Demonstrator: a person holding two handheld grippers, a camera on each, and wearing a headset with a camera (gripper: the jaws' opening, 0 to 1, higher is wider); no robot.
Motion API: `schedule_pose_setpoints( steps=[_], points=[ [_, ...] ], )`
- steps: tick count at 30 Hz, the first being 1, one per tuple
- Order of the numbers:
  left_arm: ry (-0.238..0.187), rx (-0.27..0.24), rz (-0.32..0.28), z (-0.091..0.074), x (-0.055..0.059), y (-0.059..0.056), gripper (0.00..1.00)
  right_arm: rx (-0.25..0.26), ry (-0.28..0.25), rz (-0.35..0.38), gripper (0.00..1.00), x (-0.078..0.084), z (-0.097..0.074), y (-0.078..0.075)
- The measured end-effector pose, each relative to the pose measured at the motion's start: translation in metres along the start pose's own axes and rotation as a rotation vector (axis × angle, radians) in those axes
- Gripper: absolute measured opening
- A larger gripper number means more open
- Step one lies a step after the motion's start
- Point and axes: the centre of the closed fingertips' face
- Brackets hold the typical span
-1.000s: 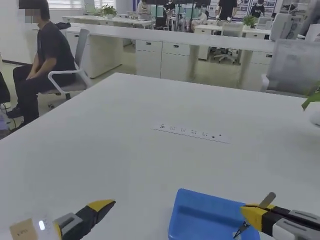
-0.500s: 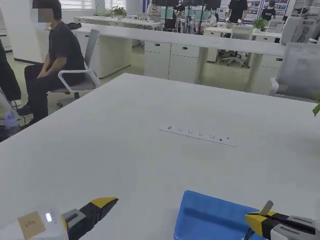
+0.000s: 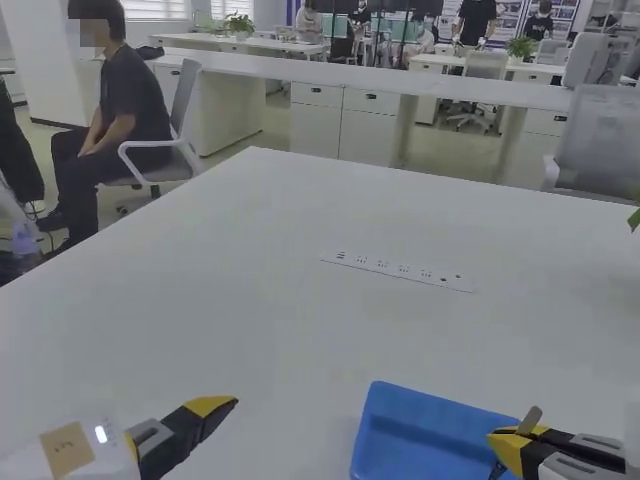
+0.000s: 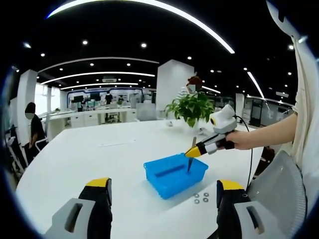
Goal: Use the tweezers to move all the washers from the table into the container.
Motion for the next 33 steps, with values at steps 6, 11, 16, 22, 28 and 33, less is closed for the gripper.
schedule_pose_setpoints(
  steps=[6, 11, 16, 22, 28, 33],
  points=[
    [-0.003, -0.002, -0.007, -0.001, 0.0, 0.001, 0.87, 0.004, -0.025, 0.01, 0.03, -0.005, -0.004, 0.0],
    [0.001, -0.003, -0.006, -0.001, 0.001, 0.001, 0.86, -0.007, -0.081, 0.028, 0.03, -0.018, -0.016, 0.011],
    [0.003, 0.0, -0.005, -0.001, 0.001, 0.001, 0.86, -0.054, -0.155, 0.084, 0.02, -0.031, -0.028, 0.031],
    [0.002, 0.003, -0.009, -0.001, 0.001, 0.001, 0.85, -0.125, -0.191, 0.12, 0.02, -0.034, -0.04, 0.063],
    [0.004, 0.008, -0.006, 0.0, 0.001, -0.001, 0.85, -0.173, -0.174, 0.143, 0.02, -0.018, -0.04, 0.087],
    [0.0, 0.006, -0.013, -0.001, 0.001, 0.0, 0.85, -0.183, -0.14, 0.168, 0.02, 0.002, -0.035, 0.095]
  ],
)
Point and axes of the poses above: the centre of the closed fingertips' face, and the gripper's own axes: z roughly forward along the fingers, y roughly to its left, x roughly out of its underside, and after that the axes turned 5 degrees about z, right-handed
